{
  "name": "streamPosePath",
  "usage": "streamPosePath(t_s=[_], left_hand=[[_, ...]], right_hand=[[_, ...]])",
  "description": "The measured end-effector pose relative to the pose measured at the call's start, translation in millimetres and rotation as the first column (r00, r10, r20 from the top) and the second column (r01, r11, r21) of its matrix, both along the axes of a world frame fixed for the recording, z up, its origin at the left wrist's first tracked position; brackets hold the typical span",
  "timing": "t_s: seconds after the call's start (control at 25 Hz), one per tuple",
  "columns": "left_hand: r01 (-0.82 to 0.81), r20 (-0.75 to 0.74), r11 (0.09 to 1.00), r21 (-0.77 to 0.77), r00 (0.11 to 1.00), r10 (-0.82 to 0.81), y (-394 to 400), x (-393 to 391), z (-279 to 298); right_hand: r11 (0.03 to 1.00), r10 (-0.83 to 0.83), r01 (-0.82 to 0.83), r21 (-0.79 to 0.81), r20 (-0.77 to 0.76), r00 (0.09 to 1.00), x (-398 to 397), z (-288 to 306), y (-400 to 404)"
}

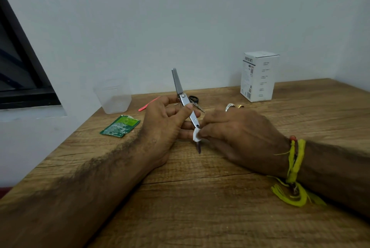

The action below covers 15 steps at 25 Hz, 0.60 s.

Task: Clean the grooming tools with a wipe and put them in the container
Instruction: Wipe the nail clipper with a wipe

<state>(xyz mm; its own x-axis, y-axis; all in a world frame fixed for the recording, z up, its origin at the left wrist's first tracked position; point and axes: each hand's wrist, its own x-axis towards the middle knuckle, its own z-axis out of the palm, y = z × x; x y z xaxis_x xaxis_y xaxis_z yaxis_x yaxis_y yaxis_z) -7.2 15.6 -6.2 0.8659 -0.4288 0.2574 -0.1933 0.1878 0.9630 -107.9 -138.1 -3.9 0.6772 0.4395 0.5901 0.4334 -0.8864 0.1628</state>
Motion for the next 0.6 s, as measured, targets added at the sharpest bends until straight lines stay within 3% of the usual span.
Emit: streamPosePath(t_s=[0.28,0.6], left_hand=[[-0.018,0.022,1.0,0.008,1.0,0.018,0.4,-0.3,0.3],[-0.019,-0.006,1.0,0.0,1.0,0.019,1.5,-1.0,1.9]], right_hand=[[0.997,-0.048,0.048,0.061,0.011,0.999,1.6,0.1,0.8],[0.999,0.005,-0.003,0.047,-0.055,0.998,-1.2,0.7,-4.2]])
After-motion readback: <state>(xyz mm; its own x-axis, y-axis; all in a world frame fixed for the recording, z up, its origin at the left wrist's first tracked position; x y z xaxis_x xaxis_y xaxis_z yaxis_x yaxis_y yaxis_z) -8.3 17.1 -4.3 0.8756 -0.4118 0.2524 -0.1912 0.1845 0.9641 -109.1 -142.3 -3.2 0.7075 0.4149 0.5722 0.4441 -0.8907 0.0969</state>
